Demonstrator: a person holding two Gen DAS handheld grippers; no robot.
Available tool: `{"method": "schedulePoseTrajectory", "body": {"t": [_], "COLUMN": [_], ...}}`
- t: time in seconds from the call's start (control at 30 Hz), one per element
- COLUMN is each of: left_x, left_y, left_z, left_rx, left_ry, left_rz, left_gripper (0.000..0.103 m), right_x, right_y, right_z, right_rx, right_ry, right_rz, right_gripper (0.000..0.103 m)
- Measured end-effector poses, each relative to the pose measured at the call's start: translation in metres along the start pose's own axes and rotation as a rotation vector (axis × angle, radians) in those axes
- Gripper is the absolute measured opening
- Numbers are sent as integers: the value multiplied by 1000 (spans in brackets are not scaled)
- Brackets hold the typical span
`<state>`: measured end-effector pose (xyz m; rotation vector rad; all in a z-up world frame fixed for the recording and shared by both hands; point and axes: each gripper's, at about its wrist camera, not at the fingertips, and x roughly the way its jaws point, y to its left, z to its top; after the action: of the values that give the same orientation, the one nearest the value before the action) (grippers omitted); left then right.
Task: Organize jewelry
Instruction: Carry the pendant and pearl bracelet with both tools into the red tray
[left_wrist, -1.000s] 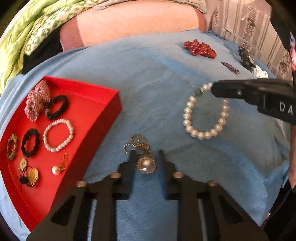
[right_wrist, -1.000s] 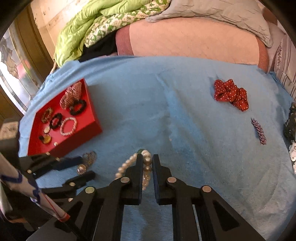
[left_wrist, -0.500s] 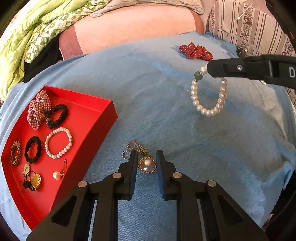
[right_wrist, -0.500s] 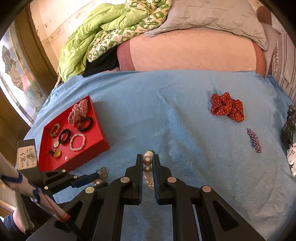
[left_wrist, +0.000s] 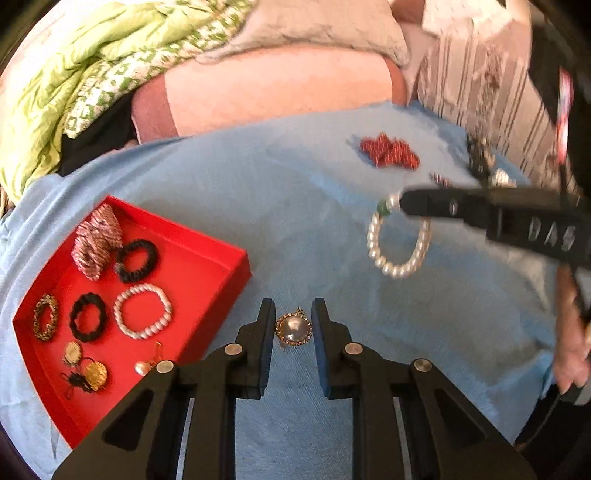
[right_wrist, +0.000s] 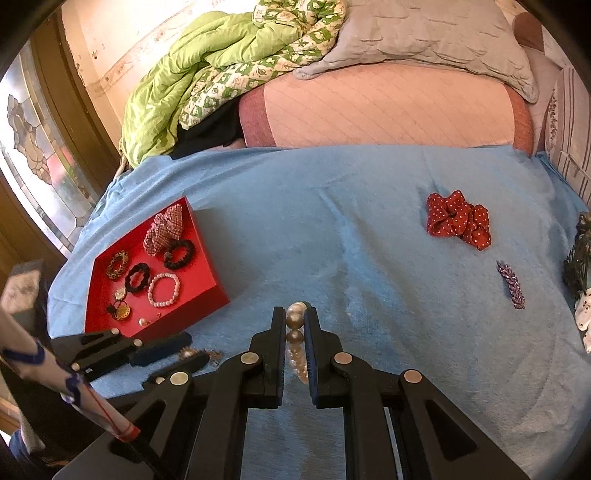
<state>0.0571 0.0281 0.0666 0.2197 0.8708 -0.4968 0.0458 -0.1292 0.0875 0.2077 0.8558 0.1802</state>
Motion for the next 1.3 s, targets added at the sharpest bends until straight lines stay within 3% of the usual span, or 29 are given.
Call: {"method": "schedulePoseTrajectory", "body": {"t": [0.3, 0.53, 0.9, 1.3], "left_x": [-49, -72, -80, -61], "left_y": [42, 71, 113, 146], "left_z": [22, 23, 1, -41], "left_rx": [-120, -184, -255, -307], "left_ry": [-150, -204, -184, -69], "left_rz": [2, 18, 58, 82], "left_gripper": [19, 19, 19, 19], "right_x": [-9, -16, 1, 45], "right_y": [16, 44, 103, 146], "right_z": [14, 27, 31, 18], "right_rx": [1, -8, -56, -73], "right_ry": [-44, -94, -88, -25], "right_rz": [53, 128, 246, 347], "right_gripper": [10, 10, 10, 10]}}
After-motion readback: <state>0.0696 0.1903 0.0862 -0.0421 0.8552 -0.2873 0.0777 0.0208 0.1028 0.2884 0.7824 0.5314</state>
